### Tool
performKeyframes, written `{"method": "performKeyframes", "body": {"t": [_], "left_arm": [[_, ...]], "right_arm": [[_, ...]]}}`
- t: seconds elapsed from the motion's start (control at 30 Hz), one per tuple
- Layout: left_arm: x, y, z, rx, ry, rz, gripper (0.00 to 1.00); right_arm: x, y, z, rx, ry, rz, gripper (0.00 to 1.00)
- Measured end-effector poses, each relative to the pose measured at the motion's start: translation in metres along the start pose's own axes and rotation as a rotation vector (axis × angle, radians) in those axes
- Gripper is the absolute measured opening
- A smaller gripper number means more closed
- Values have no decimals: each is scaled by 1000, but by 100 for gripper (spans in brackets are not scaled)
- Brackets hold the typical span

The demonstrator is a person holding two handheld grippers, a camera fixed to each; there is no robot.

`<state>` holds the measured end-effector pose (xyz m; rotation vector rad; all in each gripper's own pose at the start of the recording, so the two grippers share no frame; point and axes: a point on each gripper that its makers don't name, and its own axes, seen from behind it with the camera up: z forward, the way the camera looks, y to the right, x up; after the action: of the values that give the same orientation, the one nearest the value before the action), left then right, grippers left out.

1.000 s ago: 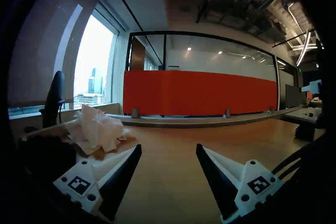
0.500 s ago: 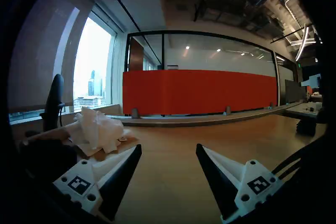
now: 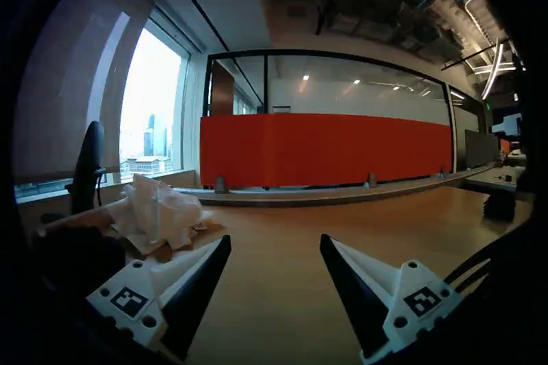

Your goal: Fold towel

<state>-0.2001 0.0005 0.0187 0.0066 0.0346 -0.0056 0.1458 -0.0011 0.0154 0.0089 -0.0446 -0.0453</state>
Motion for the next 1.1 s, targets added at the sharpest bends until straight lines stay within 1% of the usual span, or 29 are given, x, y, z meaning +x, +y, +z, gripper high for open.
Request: {"method": "performKeyframes", "body": {"t": [0.17,0.27,0.37,0.6,0.9,1.1], "left_arm": [[0,0,0,0,0,0,97],[0,0,0,0,0,0,97],[0,0,0,0,0,0,97],[1,0,0,0,0,0,97],[1,0,-1,0,0,0,97],[1,0,0,0,0,0,96]], "right_arm": [[-13,8,-1,4,1,36,100],[-27,11,-4,9,-3,50,99],[-39,12,-6,12,-4,61,100],[-56,7,-10,22,11,73,100],[-80,-5,-10,31,25,71,100],[-93,-14,-10,40,44,45,100]]}}
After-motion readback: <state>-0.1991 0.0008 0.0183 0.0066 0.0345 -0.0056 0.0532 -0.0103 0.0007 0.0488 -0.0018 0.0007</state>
